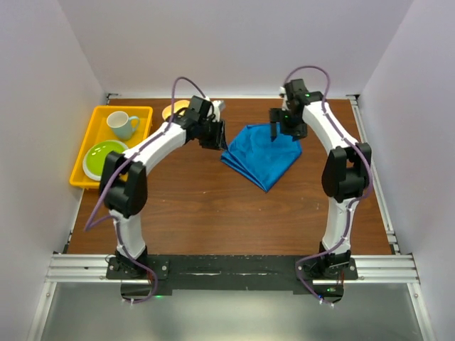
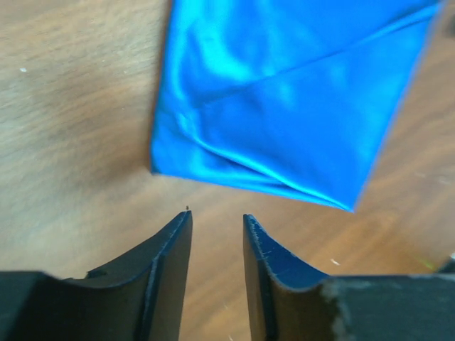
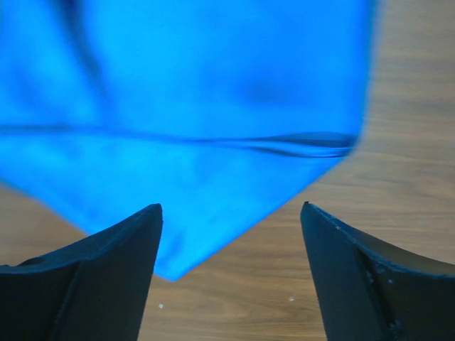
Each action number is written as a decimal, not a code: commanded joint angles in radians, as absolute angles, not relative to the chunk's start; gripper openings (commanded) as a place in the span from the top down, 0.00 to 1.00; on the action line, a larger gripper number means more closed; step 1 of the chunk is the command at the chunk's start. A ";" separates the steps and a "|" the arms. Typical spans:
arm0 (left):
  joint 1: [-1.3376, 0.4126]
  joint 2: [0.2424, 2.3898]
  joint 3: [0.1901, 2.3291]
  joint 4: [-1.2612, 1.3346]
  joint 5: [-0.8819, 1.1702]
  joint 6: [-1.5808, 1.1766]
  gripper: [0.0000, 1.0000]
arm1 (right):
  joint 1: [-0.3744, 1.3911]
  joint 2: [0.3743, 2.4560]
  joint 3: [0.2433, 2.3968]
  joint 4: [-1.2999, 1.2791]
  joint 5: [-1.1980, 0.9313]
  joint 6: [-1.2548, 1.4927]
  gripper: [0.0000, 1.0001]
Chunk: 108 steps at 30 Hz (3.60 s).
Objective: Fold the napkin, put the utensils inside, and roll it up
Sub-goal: Fold the napkin, then roll the napkin with the utensil
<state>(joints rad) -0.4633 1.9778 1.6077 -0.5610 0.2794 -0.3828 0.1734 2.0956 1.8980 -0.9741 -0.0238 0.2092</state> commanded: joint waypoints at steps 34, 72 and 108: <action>-0.227 1.431 1.026 -0.357 0.411 -0.626 0.54 | 0.726 2.083 1.585 -0.721 0.268 -0.278 0.28; -0.227 1.485 0.962 -0.313 0.477 -0.650 0.50 | 0.601 2.161 1.500 -0.678 -0.038 -0.220 0.62; -0.364 1.839 0.802 0.261 0.482 -1.370 0.21 | 0.652 2.060 1.358 -0.529 -0.357 -0.101 1.00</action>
